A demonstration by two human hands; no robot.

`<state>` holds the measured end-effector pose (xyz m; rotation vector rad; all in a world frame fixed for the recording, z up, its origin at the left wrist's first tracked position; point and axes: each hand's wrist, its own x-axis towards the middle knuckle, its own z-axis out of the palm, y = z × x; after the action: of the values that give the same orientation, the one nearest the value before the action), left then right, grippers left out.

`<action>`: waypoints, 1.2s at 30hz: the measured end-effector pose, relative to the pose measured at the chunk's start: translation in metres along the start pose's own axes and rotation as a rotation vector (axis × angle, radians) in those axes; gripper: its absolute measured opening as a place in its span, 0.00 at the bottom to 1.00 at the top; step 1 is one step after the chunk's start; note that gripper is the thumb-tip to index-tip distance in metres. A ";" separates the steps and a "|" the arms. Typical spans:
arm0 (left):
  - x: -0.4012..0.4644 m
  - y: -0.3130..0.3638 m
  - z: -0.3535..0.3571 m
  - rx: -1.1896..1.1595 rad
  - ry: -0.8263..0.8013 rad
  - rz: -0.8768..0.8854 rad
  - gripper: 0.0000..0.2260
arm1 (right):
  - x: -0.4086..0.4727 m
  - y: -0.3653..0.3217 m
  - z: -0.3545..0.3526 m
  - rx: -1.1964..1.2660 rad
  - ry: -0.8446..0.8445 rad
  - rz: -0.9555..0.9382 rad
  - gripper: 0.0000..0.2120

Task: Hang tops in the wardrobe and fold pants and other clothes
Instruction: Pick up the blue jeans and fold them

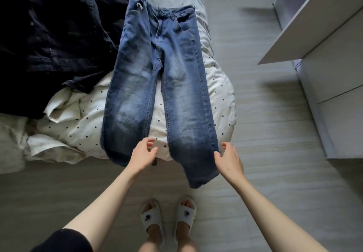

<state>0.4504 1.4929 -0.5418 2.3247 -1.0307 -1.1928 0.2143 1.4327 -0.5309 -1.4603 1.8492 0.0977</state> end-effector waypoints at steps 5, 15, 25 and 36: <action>0.037 0.019 -0.073 -0.039 0.228 0.038 0.19 | 0.009 -0.062 -0.013 0.042 0.010 -0.189 0.22; 0.124 0.021 -0.153 -0.066 0.204 -0.078 0.22 | 0.025 -0.186 0.043 0.090 -0.128 -0.449 0.23; 0.122 0.006 -0.169 0.253 -0.151 0.058 0.08 | 0.031 -0.233 0.093 0.443 -0.278 -0.150 0.18; 0.088 0.122 -0.103 -0.236 -0.366 0.023 0.03 | -0.019 -0.142 0.050 0.867 -0.066 0.106 0.11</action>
<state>0.5117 1.3419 -0.4604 1.9530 -0.9625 -1.6730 0.3627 1.4234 -0.5004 -0.7390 1.5944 -0.5353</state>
